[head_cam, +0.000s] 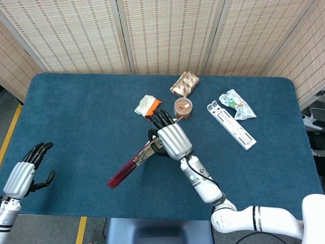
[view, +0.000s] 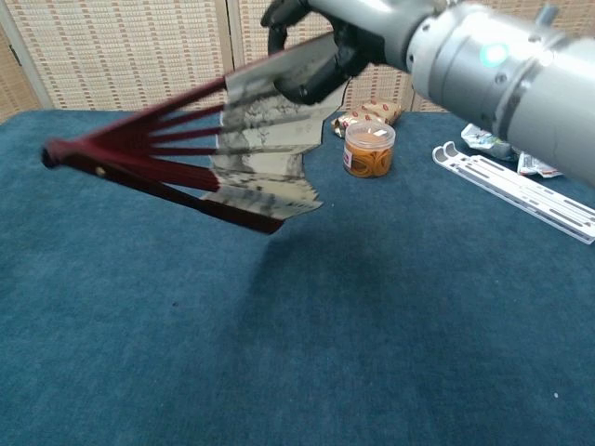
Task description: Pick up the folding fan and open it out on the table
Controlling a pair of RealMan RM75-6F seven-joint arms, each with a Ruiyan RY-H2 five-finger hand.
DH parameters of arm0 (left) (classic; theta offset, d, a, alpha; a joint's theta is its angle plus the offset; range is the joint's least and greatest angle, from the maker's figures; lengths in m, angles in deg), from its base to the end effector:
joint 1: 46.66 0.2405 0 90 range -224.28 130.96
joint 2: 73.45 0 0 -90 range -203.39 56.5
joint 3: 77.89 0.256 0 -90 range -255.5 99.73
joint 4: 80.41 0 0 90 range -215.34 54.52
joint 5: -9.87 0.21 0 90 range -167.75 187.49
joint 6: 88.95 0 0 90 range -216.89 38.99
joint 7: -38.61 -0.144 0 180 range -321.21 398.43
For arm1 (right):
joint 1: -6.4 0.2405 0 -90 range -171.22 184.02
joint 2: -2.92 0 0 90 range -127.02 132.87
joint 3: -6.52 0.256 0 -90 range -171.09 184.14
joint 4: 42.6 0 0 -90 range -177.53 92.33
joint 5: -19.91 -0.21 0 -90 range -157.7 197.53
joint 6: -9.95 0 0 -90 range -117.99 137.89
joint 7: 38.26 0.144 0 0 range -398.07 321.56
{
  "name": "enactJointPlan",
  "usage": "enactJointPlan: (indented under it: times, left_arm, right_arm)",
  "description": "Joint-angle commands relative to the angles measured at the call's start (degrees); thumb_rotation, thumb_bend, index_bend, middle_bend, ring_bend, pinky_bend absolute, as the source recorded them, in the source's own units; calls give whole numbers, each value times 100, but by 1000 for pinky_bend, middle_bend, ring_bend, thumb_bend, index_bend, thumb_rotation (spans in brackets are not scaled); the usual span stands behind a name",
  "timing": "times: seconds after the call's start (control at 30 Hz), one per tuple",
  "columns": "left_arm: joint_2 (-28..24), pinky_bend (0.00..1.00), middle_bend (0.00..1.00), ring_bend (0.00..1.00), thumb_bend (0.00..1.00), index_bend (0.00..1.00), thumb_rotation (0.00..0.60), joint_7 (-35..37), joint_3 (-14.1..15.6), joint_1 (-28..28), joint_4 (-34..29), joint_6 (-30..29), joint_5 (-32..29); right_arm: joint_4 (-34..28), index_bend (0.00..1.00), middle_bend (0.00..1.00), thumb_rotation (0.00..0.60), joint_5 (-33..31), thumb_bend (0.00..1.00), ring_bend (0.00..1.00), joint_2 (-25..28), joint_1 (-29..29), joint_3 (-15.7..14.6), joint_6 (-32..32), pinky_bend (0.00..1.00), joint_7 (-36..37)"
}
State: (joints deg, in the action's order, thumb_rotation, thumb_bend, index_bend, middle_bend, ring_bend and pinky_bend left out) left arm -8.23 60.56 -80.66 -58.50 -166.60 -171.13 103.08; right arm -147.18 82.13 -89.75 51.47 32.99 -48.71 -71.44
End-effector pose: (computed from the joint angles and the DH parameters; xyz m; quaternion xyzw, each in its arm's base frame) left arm -0.2937 0.2183 0.1489 -0.6043 -0.4313 -0.4945 0.4520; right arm -0.0017 -0.3227 0.0183 0.6961 -0.3506 0.5272 0.3384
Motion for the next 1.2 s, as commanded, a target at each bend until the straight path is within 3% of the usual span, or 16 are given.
enactJointPlan:
  times: [0.03,0.3,0.5,0.63,0.9,1.2]
  left_arm:
    - [-33,163,95,0,424,89,600,1076,49,-373,-102,341,195]
    - [230,164,97,0,422,79,600,1721,33,-833,-268,1052,-49]
    - [349,162,92,0,422,57,600,2078,70,-871,-276,929,11]
    - [437,162,84,0,415,32,600,2222,9,-898,-434,835,-46]
    - [1038,166,82,0,399,32,600,2142,-473,-942,-917,729,-837]
    - [1264,172,82,0,398,39,600,1742,-592,-926,-1082,731,-1148]
  right_arm:
    - [-244,682,115,600,-597,628,0,17,399,262,-62,0,-361]
    - [86,681,115,600,-1738,628,0,-353,1255,707,-400,0,-729]
    - [266,681,115,600,-2229,628,0,-464,1619,923,-607,0,-623]
    - [354,681,115,600,-2345,628,0,-543,1807,898,-711,0,-572]
    - [720,681,115,600,-2386,629,0,-916,2206,933,-1171,0,-478]
    - [1069,681,133,600,-2422,628,0,-1280,2537,1042,-1645,0,-468]
